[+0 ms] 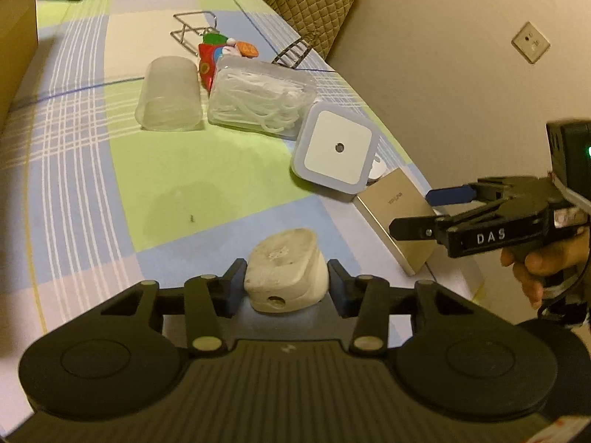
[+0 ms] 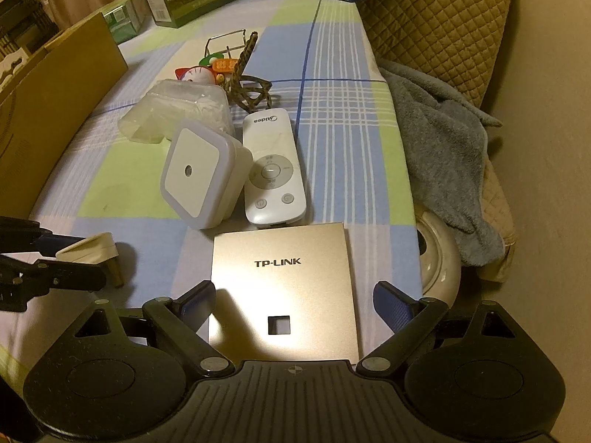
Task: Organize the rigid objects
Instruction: 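Lift the beige plug with the left gripper while the right gripper lifts the TP-LINK panel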
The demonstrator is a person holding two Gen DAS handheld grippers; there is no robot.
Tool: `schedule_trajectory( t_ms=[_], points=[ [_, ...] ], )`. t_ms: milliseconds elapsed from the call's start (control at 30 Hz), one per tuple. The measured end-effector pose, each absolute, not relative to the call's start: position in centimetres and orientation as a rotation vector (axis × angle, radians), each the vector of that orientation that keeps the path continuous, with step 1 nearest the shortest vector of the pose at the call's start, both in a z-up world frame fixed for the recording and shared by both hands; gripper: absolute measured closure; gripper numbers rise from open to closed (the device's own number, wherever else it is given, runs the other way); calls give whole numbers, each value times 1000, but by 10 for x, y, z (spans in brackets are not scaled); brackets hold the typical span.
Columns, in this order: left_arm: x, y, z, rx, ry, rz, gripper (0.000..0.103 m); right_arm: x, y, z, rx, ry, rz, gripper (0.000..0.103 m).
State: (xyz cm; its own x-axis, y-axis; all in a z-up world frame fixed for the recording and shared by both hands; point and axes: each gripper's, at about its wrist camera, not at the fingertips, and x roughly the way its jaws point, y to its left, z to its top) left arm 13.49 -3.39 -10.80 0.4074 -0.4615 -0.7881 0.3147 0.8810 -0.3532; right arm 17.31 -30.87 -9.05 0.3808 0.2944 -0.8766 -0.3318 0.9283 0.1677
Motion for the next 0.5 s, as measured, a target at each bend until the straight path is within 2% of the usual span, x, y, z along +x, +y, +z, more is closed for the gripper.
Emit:
schedule_trajectory(
  t_ms=[500],
  points=[
    [123,-34,-94,-75,981,-438,62,177,-293,-91,-81,1149,390,12]
  ],
)
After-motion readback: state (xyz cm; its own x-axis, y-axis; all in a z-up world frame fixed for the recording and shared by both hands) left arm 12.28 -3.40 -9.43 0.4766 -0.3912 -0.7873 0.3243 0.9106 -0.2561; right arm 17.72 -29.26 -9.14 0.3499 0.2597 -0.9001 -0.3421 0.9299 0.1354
